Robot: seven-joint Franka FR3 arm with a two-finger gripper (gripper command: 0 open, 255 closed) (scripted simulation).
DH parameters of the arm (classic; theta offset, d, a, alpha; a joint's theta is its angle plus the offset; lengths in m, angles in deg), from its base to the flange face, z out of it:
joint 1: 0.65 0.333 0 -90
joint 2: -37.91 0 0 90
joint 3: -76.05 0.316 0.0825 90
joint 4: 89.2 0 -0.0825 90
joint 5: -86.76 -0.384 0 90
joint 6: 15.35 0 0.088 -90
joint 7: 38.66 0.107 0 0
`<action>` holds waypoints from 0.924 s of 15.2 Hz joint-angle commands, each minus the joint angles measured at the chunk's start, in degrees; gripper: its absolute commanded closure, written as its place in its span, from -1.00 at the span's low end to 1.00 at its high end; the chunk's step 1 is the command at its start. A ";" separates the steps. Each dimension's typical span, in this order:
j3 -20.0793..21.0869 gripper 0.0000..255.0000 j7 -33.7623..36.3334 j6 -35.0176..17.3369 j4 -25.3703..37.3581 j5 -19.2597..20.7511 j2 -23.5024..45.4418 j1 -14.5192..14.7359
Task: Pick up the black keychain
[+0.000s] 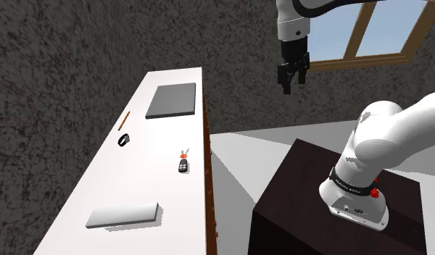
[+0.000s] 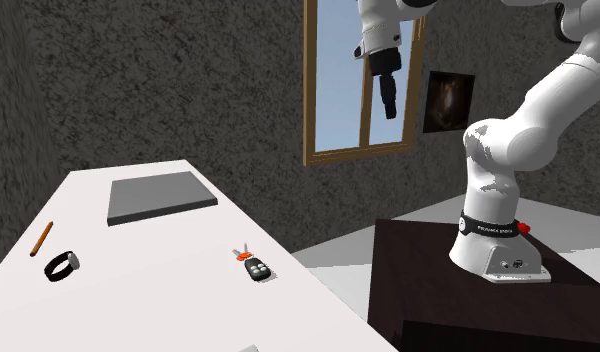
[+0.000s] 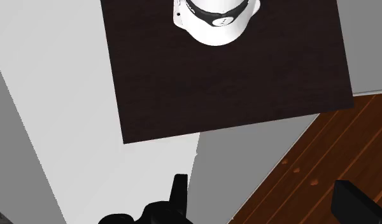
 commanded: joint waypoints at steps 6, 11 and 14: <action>5.12 -1.00 8.24 -7.31 -2.37 -5.03 3.61 1.31; 10.13 -1.00 16.01 -15.16 -2.66 -9.04 9.49 2.52; 13.01 -1.00 20.56 -19.90 -1.79 -10.75 13.98 3.08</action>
